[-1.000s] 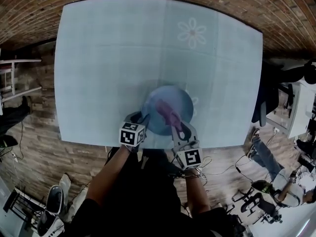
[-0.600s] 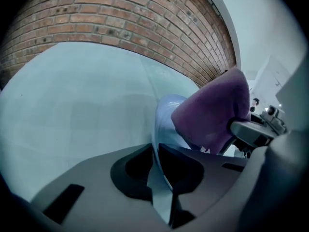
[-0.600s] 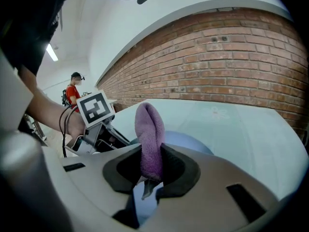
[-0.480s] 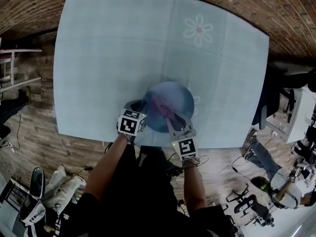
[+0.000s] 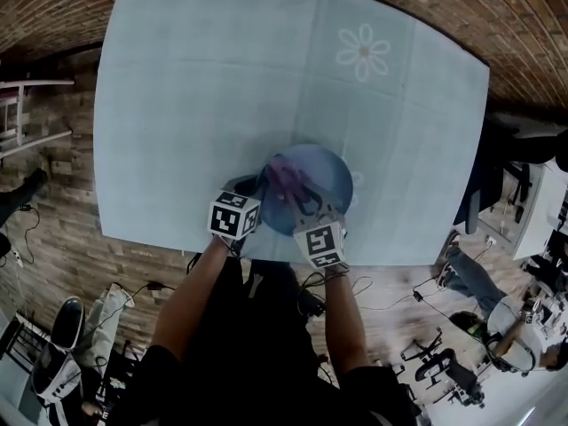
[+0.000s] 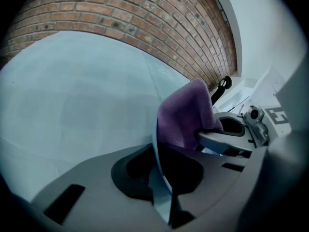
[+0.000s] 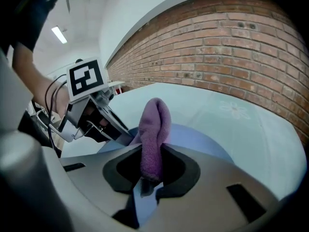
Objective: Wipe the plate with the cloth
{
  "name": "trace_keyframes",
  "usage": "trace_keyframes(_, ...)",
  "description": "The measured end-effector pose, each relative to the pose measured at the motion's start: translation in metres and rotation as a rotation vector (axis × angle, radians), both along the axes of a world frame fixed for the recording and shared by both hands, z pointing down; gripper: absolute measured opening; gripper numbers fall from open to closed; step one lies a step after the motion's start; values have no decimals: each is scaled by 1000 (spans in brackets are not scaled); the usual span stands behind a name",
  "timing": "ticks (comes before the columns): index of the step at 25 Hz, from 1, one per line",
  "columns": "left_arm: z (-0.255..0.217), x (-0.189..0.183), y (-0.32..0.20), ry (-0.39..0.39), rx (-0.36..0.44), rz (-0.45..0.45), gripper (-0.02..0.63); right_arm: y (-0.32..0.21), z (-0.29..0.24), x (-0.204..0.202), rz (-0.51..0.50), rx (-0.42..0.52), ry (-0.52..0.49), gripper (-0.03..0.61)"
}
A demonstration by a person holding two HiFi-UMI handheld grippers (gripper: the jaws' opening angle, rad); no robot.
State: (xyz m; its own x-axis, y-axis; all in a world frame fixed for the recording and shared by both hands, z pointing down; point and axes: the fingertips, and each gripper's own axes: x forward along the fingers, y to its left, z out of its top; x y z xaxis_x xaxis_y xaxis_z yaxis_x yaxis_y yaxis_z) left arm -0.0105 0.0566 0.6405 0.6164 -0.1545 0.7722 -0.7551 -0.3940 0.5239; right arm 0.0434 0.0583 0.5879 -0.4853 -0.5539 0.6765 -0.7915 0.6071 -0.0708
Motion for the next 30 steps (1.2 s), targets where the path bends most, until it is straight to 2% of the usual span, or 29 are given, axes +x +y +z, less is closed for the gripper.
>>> trace_keyframes(4,-1,1,0,-10,26,19,57,-7,13,-9,-50,-15,84,78)
trace_keyframes(10,-1,0,-1,10,26,27,55,-14,23,-22,-98,-17,159,78)
trace_keyframes(14,0,0,-2,-10,51,61,57,-22,29,-23,-123,-12,216,78)
trace_keyframes(19,-1,0,0,-9,45,66,57,-27,32,-19,-112,-20,227,80)
trace_keyframes(30,-1,0,-1,16,25,10,55,-43,34,-5,-41,-8,272,83)
